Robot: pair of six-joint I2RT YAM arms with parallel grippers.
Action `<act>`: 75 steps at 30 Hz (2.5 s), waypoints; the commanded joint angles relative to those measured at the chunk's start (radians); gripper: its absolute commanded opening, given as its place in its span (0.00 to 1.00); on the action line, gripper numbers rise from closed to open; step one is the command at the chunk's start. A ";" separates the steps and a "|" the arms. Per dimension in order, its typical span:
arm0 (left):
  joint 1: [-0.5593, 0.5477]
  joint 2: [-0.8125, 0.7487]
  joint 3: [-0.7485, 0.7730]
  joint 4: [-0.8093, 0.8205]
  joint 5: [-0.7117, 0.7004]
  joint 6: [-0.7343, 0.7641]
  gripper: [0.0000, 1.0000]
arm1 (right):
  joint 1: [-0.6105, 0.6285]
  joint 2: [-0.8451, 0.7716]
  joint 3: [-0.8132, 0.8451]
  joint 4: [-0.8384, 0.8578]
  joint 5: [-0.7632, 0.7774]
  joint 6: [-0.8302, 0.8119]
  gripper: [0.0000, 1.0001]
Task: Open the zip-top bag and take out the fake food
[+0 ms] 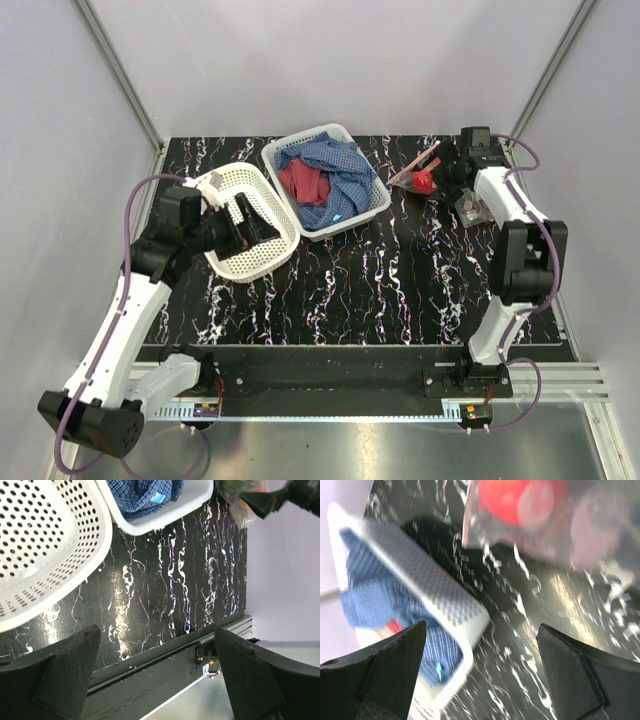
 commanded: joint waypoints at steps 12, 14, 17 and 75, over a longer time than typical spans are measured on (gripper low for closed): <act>-0.045 0.315 0.246 0.044 0.018 0.091 0.99 | -0.033 0.279 0.173 0.044 0.197 0.217 1.00; -0.046 0.346 0.255 0.048 0.039 0.081 0.99 | -0.059 0.272 0.141 0.019 0.208 0.184 1.00; -0.049 0.380 0.268 0.053 0.053 0.075 0.99 | -0.120 0.240 0.098 -0.046 0.217 0.099 1.00; -0.206 -0.011 0.065 -0.100 0.036 0.092 0.99 | 0.022 0.076 -0.430 0.735 0.202 0.225 0.64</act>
